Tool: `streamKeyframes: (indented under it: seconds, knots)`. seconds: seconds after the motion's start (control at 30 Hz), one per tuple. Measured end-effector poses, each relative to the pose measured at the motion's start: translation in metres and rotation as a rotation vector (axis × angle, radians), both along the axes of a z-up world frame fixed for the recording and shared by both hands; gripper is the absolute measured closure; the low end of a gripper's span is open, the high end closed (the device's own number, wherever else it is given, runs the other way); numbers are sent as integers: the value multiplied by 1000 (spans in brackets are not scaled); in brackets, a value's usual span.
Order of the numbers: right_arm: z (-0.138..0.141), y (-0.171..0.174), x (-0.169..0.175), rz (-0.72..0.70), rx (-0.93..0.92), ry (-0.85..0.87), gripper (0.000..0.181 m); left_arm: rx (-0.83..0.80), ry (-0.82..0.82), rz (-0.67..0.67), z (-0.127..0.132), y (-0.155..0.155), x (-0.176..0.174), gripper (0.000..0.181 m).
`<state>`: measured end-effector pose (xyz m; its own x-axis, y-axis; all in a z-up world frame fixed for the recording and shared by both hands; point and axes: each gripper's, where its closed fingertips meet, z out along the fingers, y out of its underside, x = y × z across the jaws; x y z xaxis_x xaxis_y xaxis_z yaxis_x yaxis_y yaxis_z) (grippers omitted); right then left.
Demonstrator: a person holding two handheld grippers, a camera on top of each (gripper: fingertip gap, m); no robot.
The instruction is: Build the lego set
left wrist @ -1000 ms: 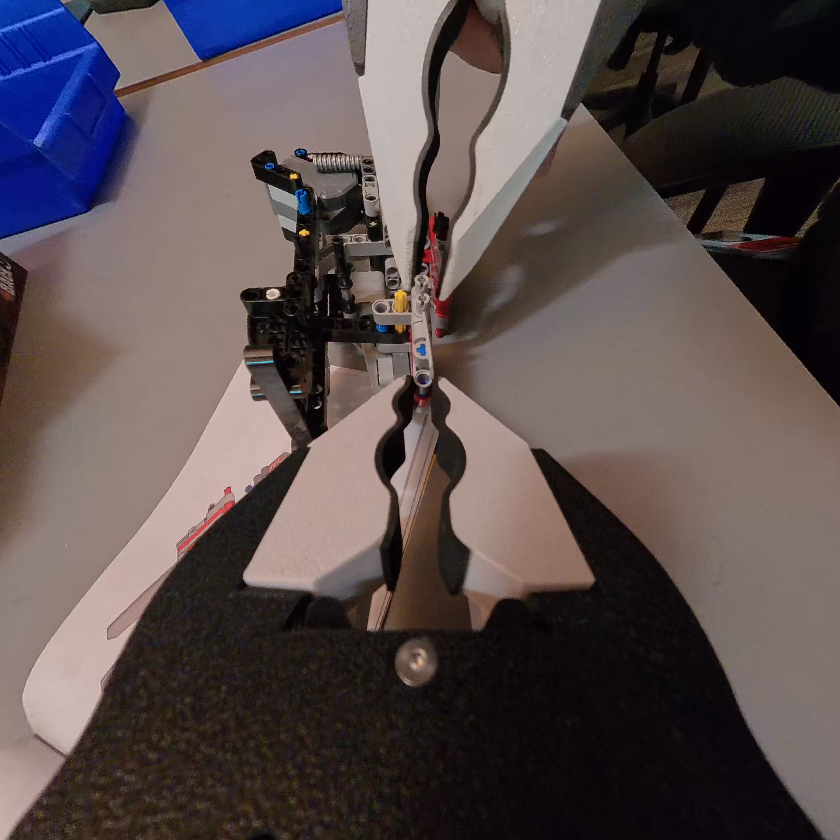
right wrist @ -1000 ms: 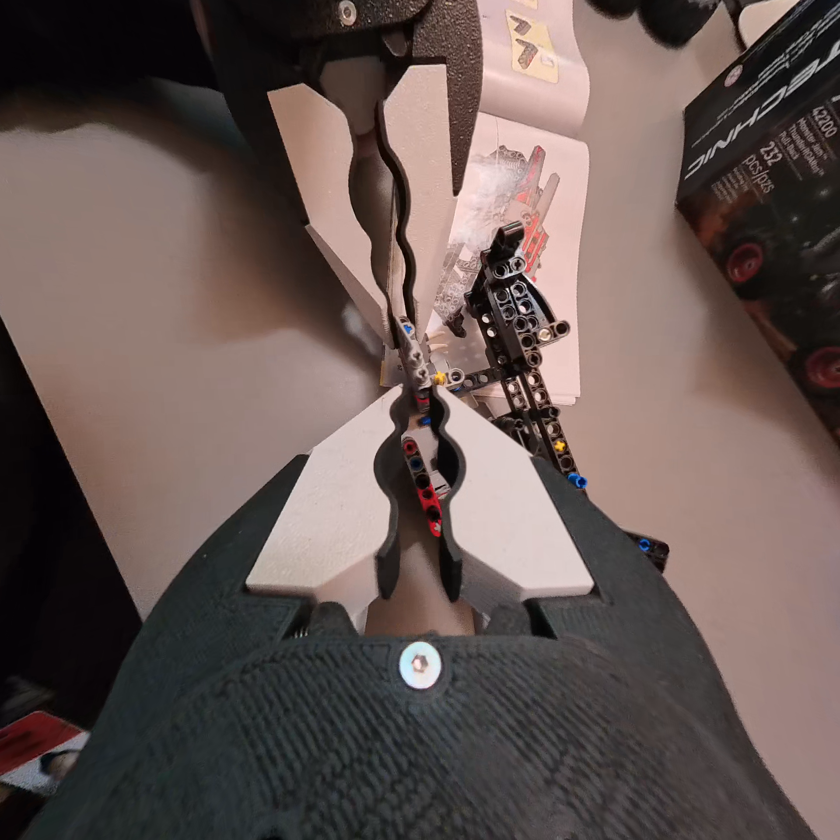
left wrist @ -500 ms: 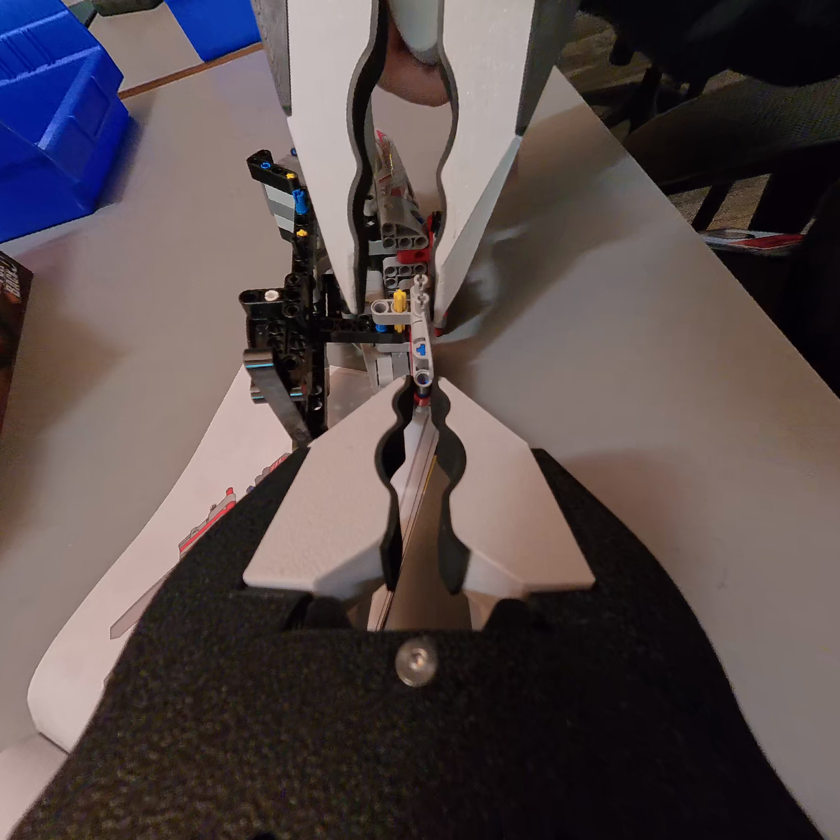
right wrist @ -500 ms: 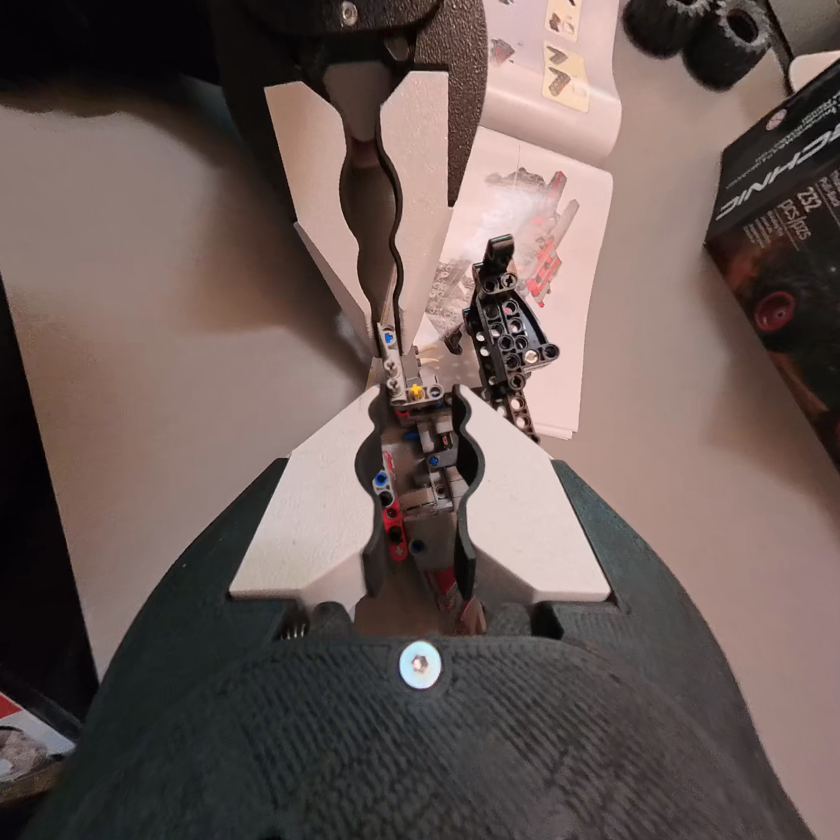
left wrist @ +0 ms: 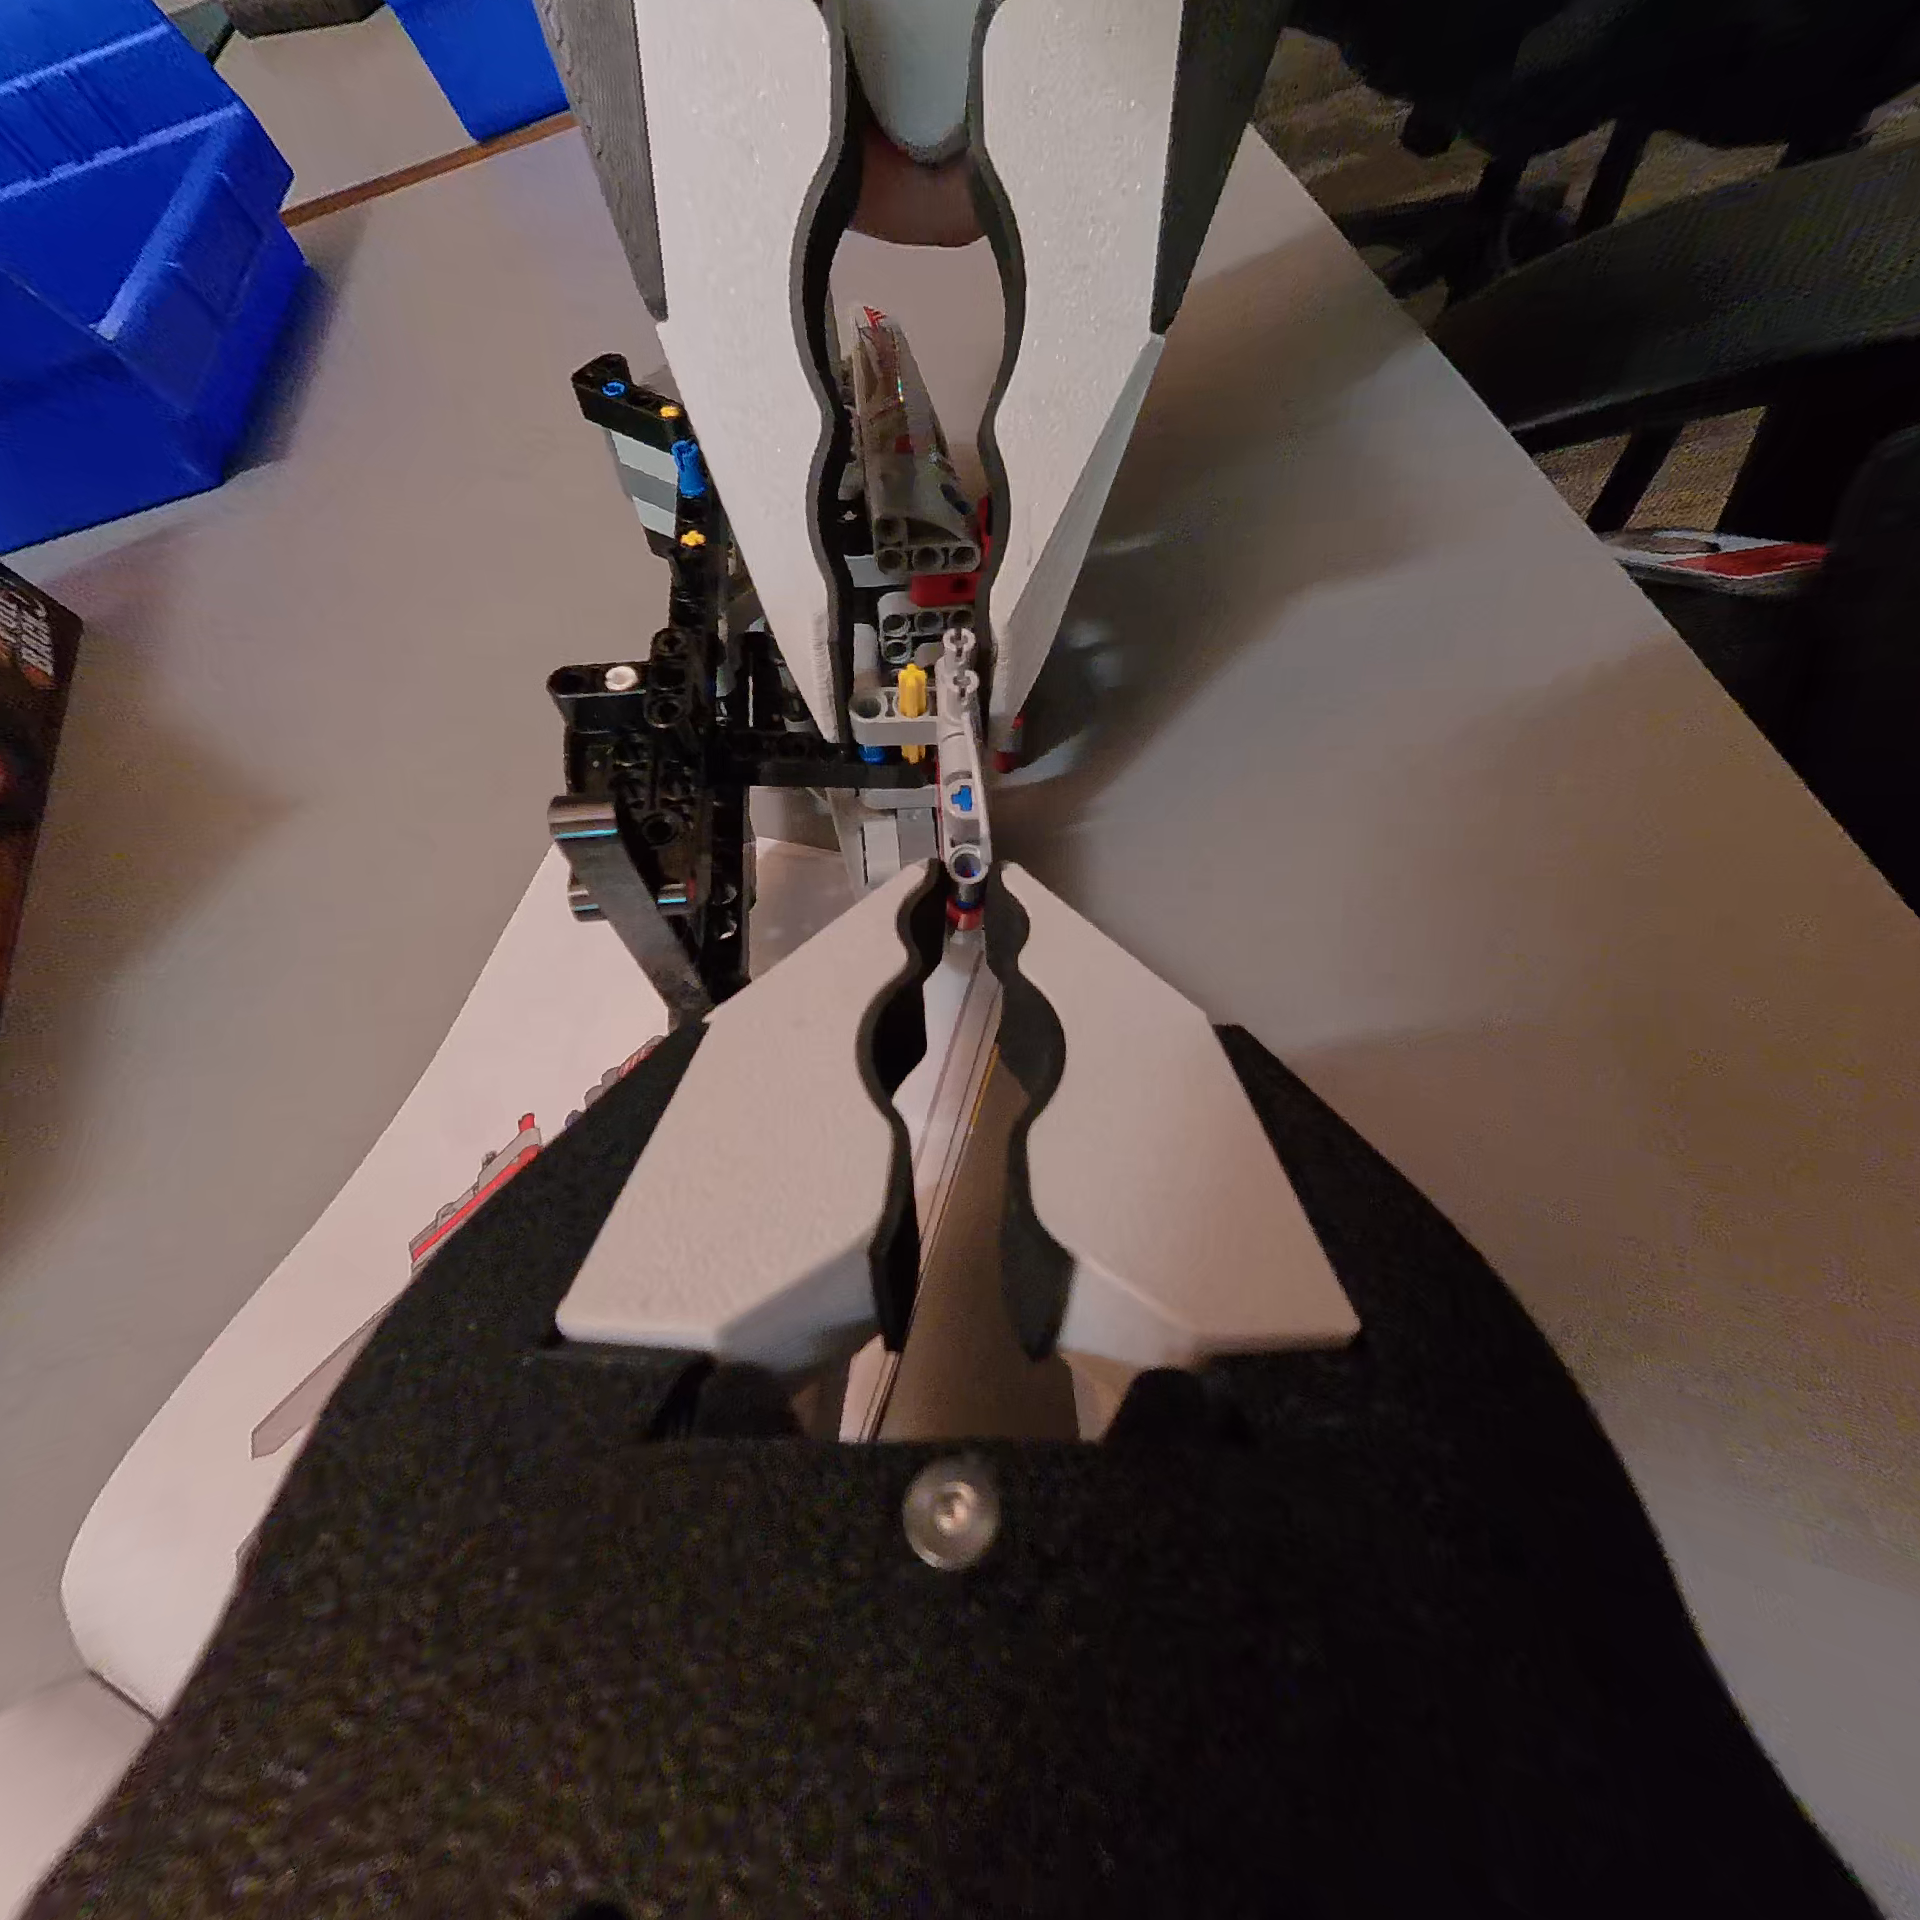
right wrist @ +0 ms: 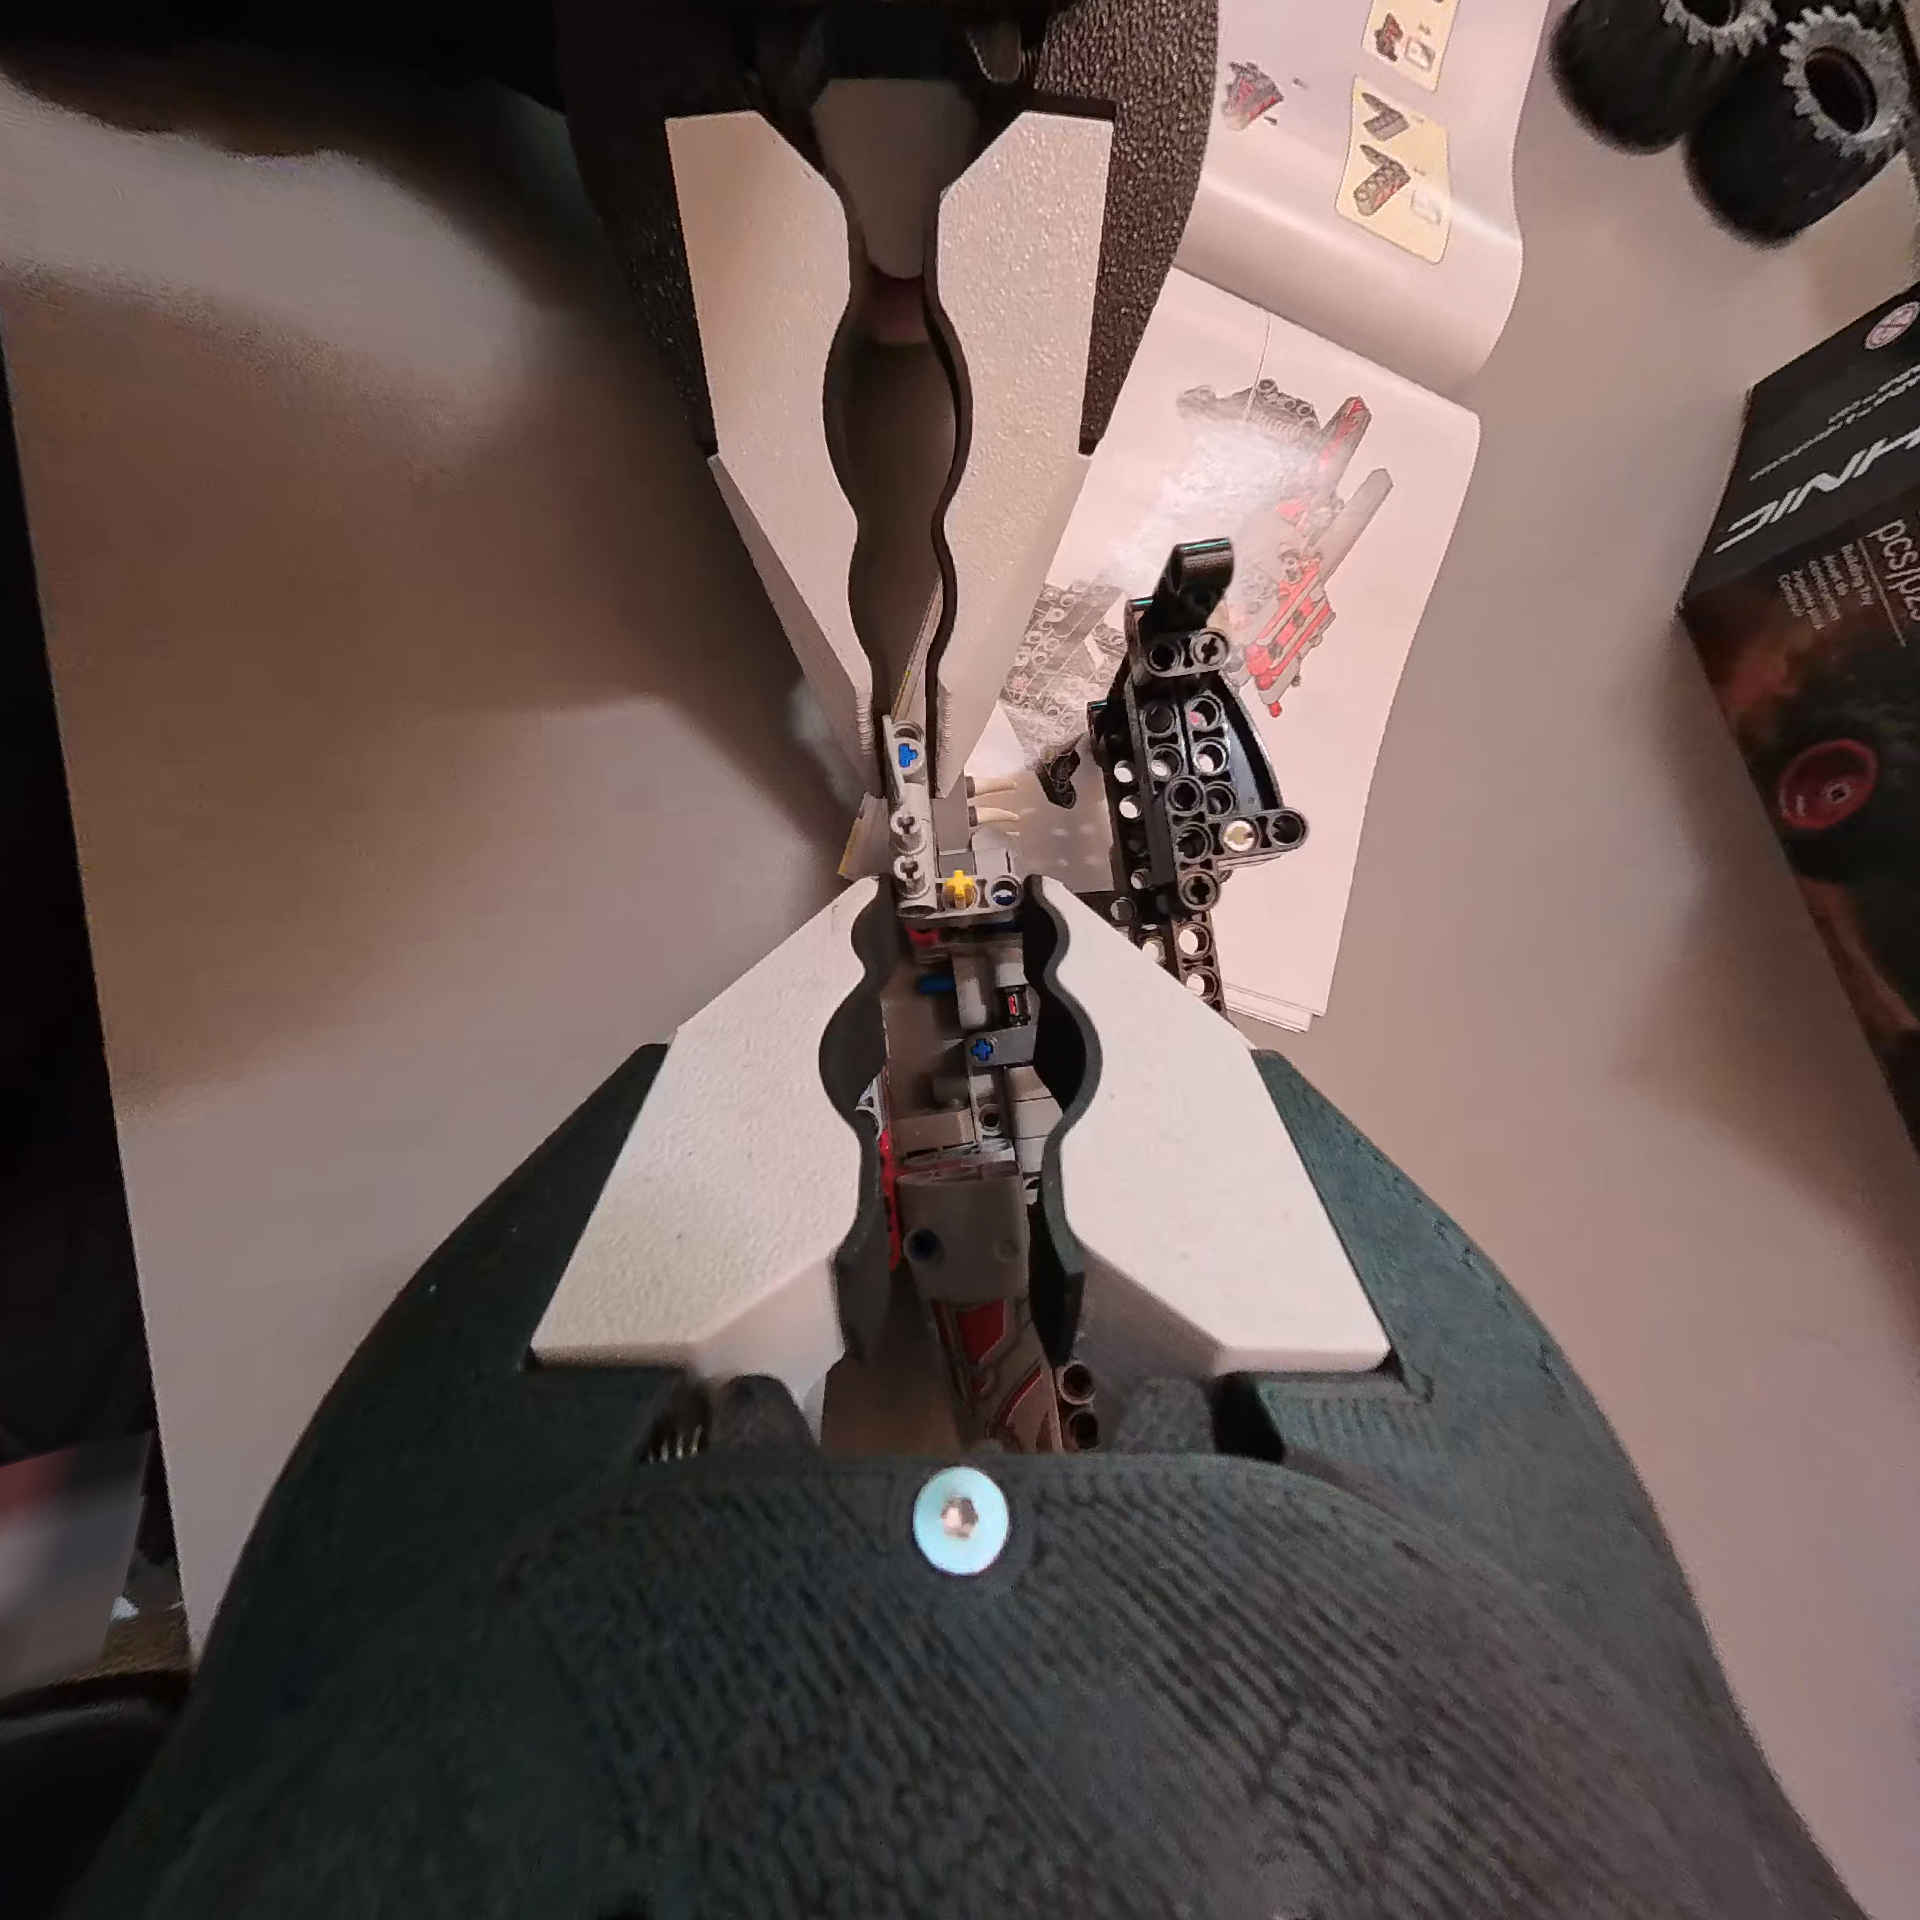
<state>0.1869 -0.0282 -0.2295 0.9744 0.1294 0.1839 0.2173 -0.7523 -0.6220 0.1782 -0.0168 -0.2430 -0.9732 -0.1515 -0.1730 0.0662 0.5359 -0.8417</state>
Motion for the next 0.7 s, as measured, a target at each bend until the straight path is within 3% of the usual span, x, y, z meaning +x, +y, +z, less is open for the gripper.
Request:
streamKeyframes:
  seconds: [0.03,0.2,0.6,0.7]
  knots:
    - [0,0,0,2,-4,4,158,0,3,0,0,0,0,177]
    - [3,1,5,-29,14,-62,151,-2,12,10,0,0,1,177]
    - [2,1,5,-39,115,53,149,-2,12,11,0,0,0,176]
    - [3,2,5,-19,133,9,149,-2,17,10,0,0,0,176]
